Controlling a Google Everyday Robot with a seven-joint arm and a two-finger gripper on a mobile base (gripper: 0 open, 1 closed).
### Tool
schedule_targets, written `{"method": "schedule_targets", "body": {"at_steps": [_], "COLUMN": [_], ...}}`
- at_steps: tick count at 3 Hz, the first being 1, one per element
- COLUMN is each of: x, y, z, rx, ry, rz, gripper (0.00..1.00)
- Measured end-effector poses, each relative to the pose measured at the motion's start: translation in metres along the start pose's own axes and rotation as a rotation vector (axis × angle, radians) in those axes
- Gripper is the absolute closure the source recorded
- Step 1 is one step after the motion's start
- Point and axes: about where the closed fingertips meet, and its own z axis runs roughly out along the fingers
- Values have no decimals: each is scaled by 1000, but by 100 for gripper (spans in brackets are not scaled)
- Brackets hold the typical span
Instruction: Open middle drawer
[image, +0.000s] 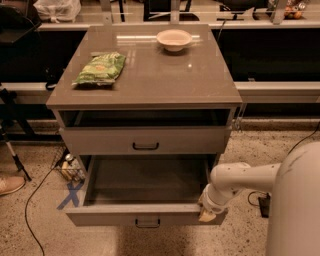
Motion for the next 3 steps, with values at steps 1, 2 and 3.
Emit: {"method": "schedule_targets", "body": {"at_steps": [1, 2, 3], "x": [10, 8, 10], "y": [23, 22, 29], "z": [10, 5, 10], "rx": [36, 36, 46], "ry": [-44, -44, -59], "rz": [37, 37, 50], "gripper": [100, 100, 100]}}
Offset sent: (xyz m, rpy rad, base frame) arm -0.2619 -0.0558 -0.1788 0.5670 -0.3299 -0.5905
